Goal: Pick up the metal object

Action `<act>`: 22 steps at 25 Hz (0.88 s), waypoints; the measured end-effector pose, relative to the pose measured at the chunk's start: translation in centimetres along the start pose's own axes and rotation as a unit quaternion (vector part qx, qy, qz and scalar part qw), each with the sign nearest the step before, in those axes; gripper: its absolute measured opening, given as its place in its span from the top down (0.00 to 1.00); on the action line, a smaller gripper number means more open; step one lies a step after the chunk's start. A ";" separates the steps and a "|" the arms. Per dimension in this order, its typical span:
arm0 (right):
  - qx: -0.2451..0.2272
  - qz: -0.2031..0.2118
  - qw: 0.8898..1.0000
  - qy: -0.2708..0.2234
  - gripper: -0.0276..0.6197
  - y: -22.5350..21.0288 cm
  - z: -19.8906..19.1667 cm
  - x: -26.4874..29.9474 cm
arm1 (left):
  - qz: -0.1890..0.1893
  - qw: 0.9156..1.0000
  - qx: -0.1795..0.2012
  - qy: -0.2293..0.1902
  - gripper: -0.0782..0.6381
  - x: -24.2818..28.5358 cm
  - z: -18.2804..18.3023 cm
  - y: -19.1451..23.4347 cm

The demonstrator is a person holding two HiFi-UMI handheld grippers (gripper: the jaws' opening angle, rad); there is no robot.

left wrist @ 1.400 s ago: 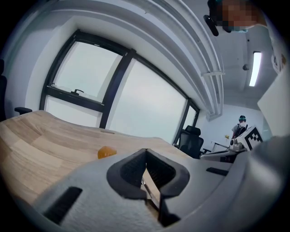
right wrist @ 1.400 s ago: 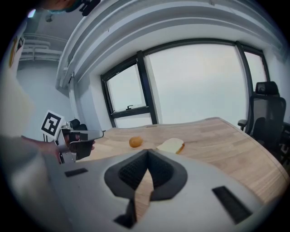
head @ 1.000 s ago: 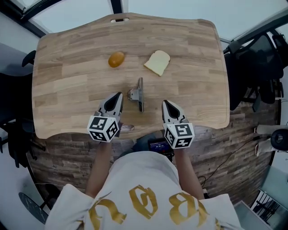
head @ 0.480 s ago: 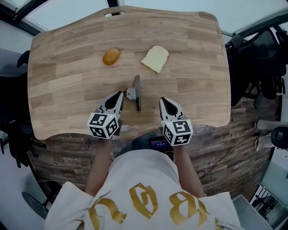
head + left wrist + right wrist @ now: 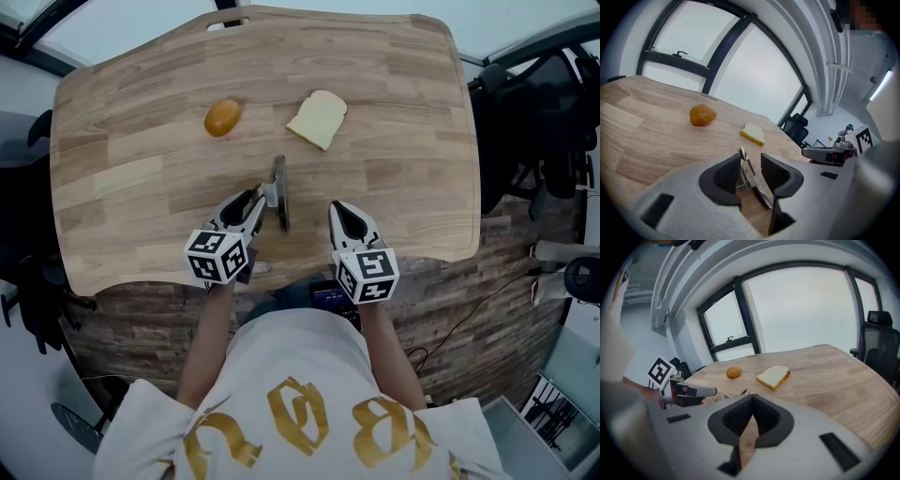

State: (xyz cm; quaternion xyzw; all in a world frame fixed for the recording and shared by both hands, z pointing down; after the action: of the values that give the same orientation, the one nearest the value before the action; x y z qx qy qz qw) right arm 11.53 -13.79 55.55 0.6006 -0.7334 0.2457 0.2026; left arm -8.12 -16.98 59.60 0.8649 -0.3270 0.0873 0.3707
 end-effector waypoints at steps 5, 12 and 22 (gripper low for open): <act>-0.003 0.002 1.000 0.011 0.94 -0.1 -0.2 0.6 | -0.009 0.999 -0.031 0.019 0.65 1.1 -0.8 0.6; -0.010 0.003 1.000 0.021 0.94 0.0 -0.4 1.7 | -0.019 0.997 -0.068 0.040 0.70 2.5 -2.1 1.0; -0.008 -0.002 1.000 0.026 0.94 -0.8 -0.4 2.0 | -0.023 0.992 -0.119 0.034 0.82 3.2 -2.4 1.8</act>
State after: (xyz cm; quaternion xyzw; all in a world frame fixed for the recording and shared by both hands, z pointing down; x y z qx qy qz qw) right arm 11.89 -15.21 57.10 0.5937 -0.7285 0.2549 0.2275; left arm -6.60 -17.82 63.58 0.8185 -0.3026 0.0687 0.4836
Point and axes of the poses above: the fingertips, and each gripper's own axes: x forward along the fingers, y to its left, z out of its top, the point moved 4 cm from there along -x, backward along the fingers, and after that the axes turned 13 degrees about -z, right-handed, at the moved point
